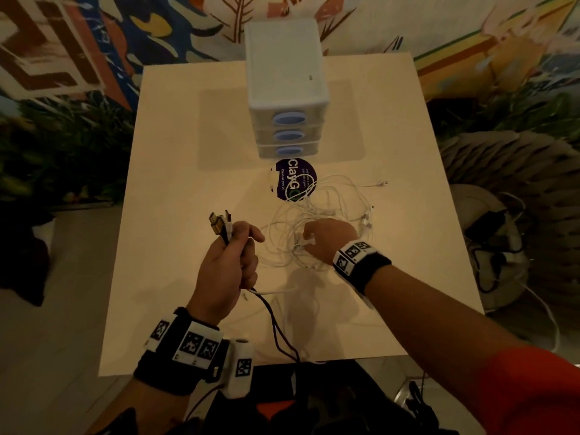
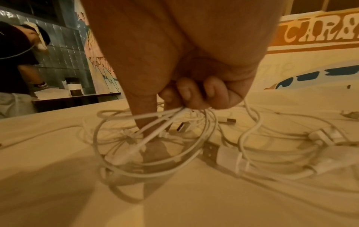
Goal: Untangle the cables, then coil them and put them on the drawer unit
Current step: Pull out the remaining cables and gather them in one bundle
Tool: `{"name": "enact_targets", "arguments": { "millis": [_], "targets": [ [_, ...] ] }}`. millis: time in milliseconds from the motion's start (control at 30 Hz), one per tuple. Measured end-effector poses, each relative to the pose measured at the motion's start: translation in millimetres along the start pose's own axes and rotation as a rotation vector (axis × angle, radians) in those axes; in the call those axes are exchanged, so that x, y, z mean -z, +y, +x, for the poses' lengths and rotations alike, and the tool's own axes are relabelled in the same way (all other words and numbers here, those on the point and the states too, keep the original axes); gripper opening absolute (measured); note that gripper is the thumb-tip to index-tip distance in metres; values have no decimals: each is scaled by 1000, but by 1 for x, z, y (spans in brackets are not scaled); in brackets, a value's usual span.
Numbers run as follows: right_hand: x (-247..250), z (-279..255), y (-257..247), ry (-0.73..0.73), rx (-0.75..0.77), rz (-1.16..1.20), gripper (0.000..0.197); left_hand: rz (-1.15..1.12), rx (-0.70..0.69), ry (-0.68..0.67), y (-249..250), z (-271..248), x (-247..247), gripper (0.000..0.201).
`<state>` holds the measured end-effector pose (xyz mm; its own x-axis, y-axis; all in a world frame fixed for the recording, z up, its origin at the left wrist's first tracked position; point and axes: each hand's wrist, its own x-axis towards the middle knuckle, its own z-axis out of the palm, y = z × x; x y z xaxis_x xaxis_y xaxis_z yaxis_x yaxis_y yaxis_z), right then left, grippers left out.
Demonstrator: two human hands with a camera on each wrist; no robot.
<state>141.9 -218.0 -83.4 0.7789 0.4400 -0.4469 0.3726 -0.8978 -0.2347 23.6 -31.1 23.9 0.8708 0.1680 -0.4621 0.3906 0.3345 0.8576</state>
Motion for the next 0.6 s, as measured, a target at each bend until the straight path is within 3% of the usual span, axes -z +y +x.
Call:
{"name": "enact_targets", "arguments": {
  "millis": [133,200,267,333,500,600],
  "targets": [
    [7,-2,7,-25,30,161,28,49,19,13,-3,2,-2,36],
    [19,-10,17,80,9,325,23,52,24,6,-5,3,-2,36],
    [32,-22,36,254,-94,490,16,54,30,5,-8,4,-1,36],
    [35,-36,61,326,-207,548,11,53,34,7,-10,5,0,36],
    [6,-55,105,93,-318,396,17,61,42,-1,-14,6,-3,37],
    [-9,-59,107,41,-261,374,27,72,45,-15,-15,7,-11,36]
  ]
}}
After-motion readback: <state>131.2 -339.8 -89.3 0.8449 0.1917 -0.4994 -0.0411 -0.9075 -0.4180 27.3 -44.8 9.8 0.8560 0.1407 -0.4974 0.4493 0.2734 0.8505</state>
